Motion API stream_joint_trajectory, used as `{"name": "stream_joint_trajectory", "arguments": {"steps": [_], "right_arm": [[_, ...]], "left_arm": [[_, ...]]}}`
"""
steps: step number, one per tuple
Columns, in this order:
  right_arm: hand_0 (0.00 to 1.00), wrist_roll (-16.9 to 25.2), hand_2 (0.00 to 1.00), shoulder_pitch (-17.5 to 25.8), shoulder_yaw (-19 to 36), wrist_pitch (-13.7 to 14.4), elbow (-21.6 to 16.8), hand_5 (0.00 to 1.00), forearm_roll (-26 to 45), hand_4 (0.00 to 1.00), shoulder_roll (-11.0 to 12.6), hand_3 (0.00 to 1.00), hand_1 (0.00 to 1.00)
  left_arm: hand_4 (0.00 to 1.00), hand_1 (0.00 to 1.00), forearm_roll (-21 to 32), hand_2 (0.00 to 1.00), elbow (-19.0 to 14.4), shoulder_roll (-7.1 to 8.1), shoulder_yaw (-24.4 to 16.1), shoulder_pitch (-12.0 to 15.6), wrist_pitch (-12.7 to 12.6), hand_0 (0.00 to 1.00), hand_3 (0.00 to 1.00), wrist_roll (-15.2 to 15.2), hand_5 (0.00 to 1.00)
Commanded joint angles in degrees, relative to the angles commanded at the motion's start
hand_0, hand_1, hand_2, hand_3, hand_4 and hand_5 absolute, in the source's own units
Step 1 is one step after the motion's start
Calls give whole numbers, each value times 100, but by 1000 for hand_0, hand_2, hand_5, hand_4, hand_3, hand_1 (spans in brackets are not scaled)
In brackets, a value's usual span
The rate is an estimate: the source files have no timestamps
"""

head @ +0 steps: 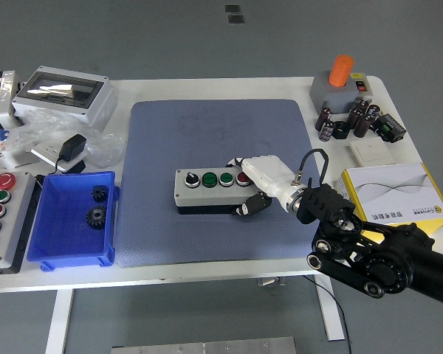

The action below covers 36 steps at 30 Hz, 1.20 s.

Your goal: Pick up the button,place it on the desk,press the button,press the button

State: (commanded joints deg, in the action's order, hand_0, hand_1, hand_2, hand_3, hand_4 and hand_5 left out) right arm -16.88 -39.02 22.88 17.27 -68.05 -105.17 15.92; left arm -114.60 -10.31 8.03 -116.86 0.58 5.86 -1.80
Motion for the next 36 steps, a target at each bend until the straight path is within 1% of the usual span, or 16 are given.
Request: {"name": "stream_joint_trajectory", "arguments": {"steps": [1,4,6,7,11,12,13,16,18,19,24,25,30,31,36], "right_arm": [[206,-94,363,-17,66,59,30,34,7,641,-15,466,355],[206,-333,363,-66,214,172,158,34,20,641,-74,466,355],[206,-464,363,-113,303,225,314,34,58,641,-144,466,355],[183,-511,336,-135,346,243,402,109,85,631,-181,410,336],[183,-663,336,-195,558,271,734,109,134,631,-299,410,336],[183,-764,336,-209,636,261,837,109,109,631,-336,410,336],[172,-832,323,-216,687,254,903,139,92,625,-361,378,330],[172,-1010,323,-224,798,199,1033,139,52,625,-416,378,330],[172,-1056,323,-219,844,129,1040,139,41,625,-438,378,330],[168,-1067,315,-217,852,89,1041,194,46,642,-449,358,323],[168,-1085,315,-210,869,-96,1085,194,127,642,-509,358,323],[172,-1081,344,-210,867,-119,1089,418,151,798,-517,418,342],[172,-1082,344,-205,842,-287,1084,418,227,798,-564,418,342],[524,-1086,705,-200,838,-324,1069,601,224,946,-572,783,650],[524,-1065,705,-177,858,-409,981,601,176,946,-581,783,650]], "left_arm": [[567,743,0,599,0,-1,0,0,-1,737,597,1,203],[567,743,7,599,0,-4,7,0,-2,737,597,1,203],[567,743,-4,599,0,-7,0,1,-1,737,597,5,203],[568,744,-3,599,0,-7,3,0,-1,737,597,6,202],[568,744,-6,599,0,-3,4,-4,0,737,597,6,202],[568,744,-7,599,0,-2,6,-5,0,737,597,7,202],[570,744,-7,601,0,-1,7,-5,1,737,598,7,202],[570,744,-6,601,0,-5,10,-5,3,737,598,8,202],[570,744,-16,601,0,-9,4,-4,7,737,598,12,202],[574,744,-19,600,0,-10,1,-5,8,737,598,13,207],[574,744,-23,600,0,-12,1,-14,14,737,598,11,207],[577,744,-25,601,0,-12,0,-15,14,737,598,11,207],[577,744,-19,601,0,-14,6,-13,15,737,598,12,207],[577,744,-22,600,0,-14,4,-12,16,737,597,13,208],[577,744,-30,600,0,-18,0,-4,16,737,597,16,208]]}}
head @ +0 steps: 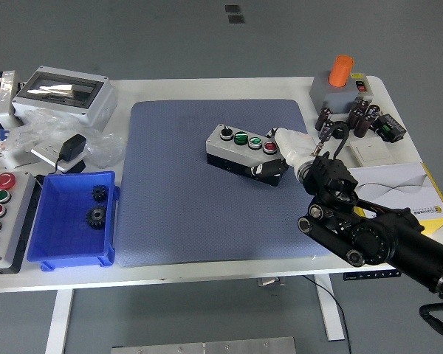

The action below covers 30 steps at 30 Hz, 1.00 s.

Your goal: Pick up the button,place it on the desk,press the button,press the button

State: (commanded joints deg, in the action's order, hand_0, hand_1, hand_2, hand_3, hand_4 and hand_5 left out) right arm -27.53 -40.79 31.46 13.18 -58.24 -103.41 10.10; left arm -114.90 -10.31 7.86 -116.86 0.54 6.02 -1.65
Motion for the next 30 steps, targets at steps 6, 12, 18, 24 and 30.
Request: {"name": "stream_joint_trajectory", "arguments": {"steps": [6,12,18,24,30], "right_arm": [[719,29,801,36,-54,-107,-243,780,74,998,80,890,746],[774,78,931,90,-99,12,-703,810,189,998,209,998,850],[770,373,955,157,224,252,-929,802,7,998,326,998,858],[757,803,938,215,608,504,-1088,809,-576,998,507,998,839],[759,713,949,200,473,86,-1019,794,-695,998,521,998,840]], "left_arm": [[579,744,7,600,0,-4,8,4,-5,737,597,-1,208],[578,744,19,599,0,-16,21,22,-8,737,596,4,203],[577,744,42,598,0,-19,35,30,-12,737,595,1,198],[573,744,48,597,0,-29,28,49,-15,737,595,8,185],[569,744,25,596,0,-20,11,47,-11,737,594,5,179]]}}
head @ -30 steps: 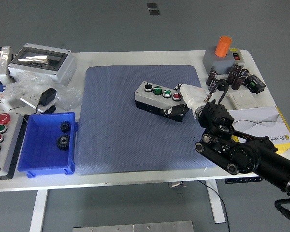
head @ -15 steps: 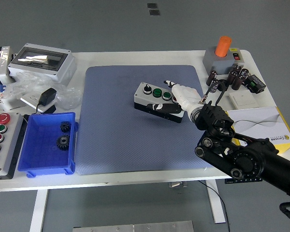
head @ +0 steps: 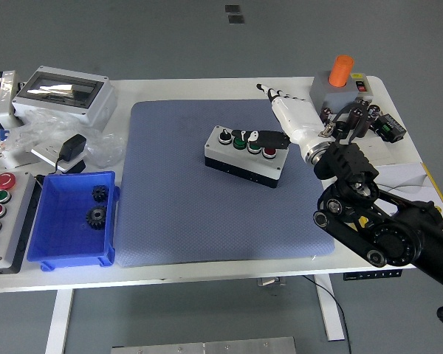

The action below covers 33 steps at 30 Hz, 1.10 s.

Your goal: Pick up the button,place it on the desk,press the button,press the button

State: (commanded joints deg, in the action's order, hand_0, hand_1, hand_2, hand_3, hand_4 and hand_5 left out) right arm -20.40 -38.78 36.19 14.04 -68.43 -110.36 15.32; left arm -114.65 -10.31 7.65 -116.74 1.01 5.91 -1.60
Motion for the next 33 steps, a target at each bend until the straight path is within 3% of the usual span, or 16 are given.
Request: {"name": "stream_joint_trajectory", "arguments": {"steps": [1,6,7,18,19,24,25,30,31,33], "right_arm": [[851,-25,998,-10,-54,-76,25,754,8,998,-13,998,965],[851,-188,998,-113,-396,-382,247,754,40,998,-137,998,965],[969,-211,998,-134,-450,-408,304,733,39,998,-163,998,998],[993,-533,998,-331,-948,-411,871,701,-320,998,-431,998,998],[934,-547,967,-334,-976,-386,904,604,-340,998,-445,998,950],[934,-556,967,-331,-1084,-235,999,604,-338,998,-484,998,950],[584,-549,756,-328,-1091,-211,1014,426,-334,998,-490,934,752],[584,-451,756,-318,-1037,-87,1099,426,-291,998,-507,934,752],[344,-435,556,-318,-1024,-66,1111,214,-280,857,-509,744,549],[344,-403,556,-317,-1001,-28,1131,214,-259,857,-513,744,549]], "left_arm": [[568,744,-9,596,0,2,-5,-2,2,738,593,-1,180],[568,744,-56,596,0,14,-28,-9,13,738,593,-4,180],[566,744,-63,595,0,16,-32,-11,15,738,594,-5,163],[564,744,-156,595,0,26,-98,-51,34,738,593,-16,157],[564,744,-164,595,0,25,-104,-54,35,738,593,-16,155],[564,744,-166,595,0,26,-107,-59,38,738,593,-14,155],[562,744,-168,594,0,26,-109,-60,38,738,593,-14,154],[562,744,-164,594,0,23,-105,-62,38,738,593,-16,154],[563,744,-159,595,0,23,-103,-62,38,738,593,-16,153],[563,744,-148,595,0,24,-94,-63,37,738,593,-15,153]]}}
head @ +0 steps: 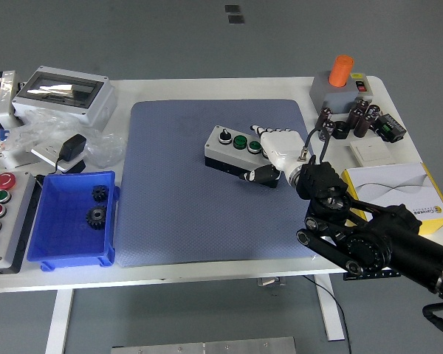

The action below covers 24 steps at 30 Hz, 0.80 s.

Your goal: Pick up the button,place it on the desk,press the button,press the button

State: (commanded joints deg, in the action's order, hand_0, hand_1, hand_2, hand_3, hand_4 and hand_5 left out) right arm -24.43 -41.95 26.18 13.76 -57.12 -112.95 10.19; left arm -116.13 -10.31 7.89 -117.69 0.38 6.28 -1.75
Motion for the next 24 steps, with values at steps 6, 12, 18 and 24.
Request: {"name": "stream_joint_trajectory", "arguments": {"steps": [6,12,18,24], "right_arm": [[202,71,433,1,9,35,54,160,31,737,-23,584,391],[155,151,392,9,27,67,59,158,22,641,-30,510,347],[140,318,364,39,172,247,-46,45,3,690,16,456,327],[132,784,331,120,494,378,-609,45,147,634,359,365,317]], "left_arm": [[563,744,6,594,0,0,2,1,-6,738,594,8,154],[564,744,22,594,0,5,7,8,-12,738,594,8,157],[565,744,50,594,0,0,24,11,-18,738,594,4,158],[564,744,80,595,0,-4,34,16,-28,738,595,-2,159]]}}
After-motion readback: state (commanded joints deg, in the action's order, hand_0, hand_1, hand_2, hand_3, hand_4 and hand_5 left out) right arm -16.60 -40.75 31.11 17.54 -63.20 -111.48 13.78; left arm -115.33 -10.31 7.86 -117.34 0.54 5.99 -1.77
